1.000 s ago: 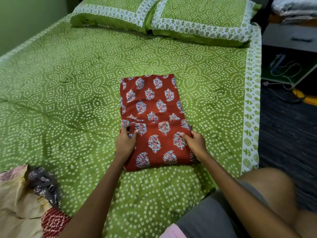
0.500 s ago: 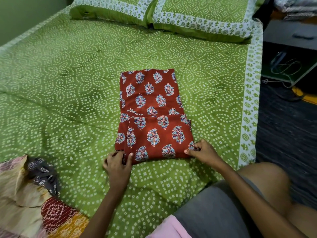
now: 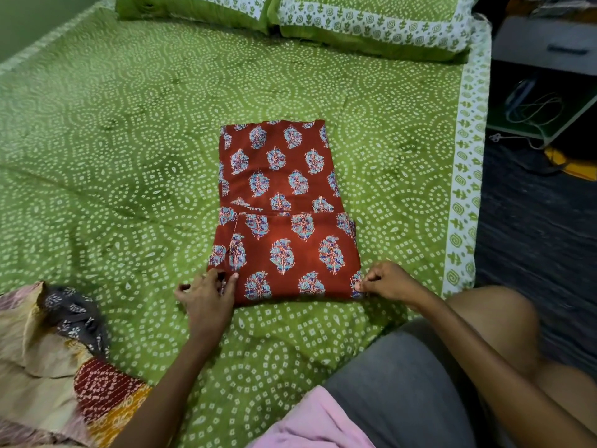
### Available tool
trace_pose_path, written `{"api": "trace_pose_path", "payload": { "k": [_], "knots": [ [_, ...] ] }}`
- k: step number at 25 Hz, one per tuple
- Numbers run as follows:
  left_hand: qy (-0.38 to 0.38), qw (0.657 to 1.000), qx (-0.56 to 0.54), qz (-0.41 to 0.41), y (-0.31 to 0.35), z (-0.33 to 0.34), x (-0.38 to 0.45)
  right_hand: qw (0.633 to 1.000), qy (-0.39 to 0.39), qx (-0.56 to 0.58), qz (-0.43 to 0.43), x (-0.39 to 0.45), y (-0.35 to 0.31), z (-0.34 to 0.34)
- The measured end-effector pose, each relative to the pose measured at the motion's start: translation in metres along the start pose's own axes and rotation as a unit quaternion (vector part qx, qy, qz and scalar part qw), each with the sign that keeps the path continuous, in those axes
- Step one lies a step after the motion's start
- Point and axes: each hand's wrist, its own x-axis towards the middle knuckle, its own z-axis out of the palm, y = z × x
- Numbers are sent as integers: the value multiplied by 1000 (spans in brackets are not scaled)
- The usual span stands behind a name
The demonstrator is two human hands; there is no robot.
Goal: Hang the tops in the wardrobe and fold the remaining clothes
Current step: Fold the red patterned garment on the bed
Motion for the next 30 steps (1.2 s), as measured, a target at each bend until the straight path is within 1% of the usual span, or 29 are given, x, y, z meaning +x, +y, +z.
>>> {"api": "trace_pose_path", "payload": {
  "k": [1,2,3,4,5,6,7,8,9,10,11,13,15,17,19,21,23,25,28,30],
  "knots": [
    [-16,1000,-5,-15,0,-4,-3,999,-16,-34,24,-3,-3,-1],
    [-29,999,-3,-37,-1,-8,-6,996,-15,-71,42,-6,-8,-3],
    [-21,999,6,-36,0,-13,-5,993,16,-104,47,-9,-15,-6],
    [15,1000,19,2,4,-18,-2,987,83,-136,32,-12,-27,-7],
    [60,996,16,69,13,-21,1,976,167,-143,-10,-13,-44,-7],
    [82,987,-11,138,24,-19,6,965,233,-100,-70,-11,-60,-1],
    [56,977,-48,198,37,-13,11,960,247,-41,-125,-6,-76,8],
    [-4,968,-66,243,49,-3,18,963,213,-15,-167,1,-87,24],
    [-79,959,-50,267,59,10,23,967,157,-48,-195,9,-93,44],
    [-141,949,2,281,64,24,28,967,106,-117,-201,19,-91,66],
    [-172,940,69,288,62,38,34,957,93,-185,-204,30,-83,83],
    [-161,932,155,284,51,55,47,936,136,-253,-206,51,-68,94],
    [-153,929,197,273,45,57,64,927,165,-279,-189,70,-68,83],
    [-158,930,209,258,45,53,83,924,180,-295,-164,85,-72,71],
    [-166,933,183,260,36,48,106,928,181,-293,-146,97,-76,58],
    [-203,921,130,306,15,34,124,924,162,-301,-173,100,-71,46],
    [-237,893,104,367,-13,21,136,905,114,-333,-240,99,-50,27],
    [-271,871,88,400,-31,10,145,892,72,-343,-286,98,-20,-3],
    [-318,844,51,429,-34,-2,157,883,41,-366,-292,87,9,-41],
    [-312,836,40,450,-40,-7,164,872,26,-390,-294,80,17,-52]
  ]
}}
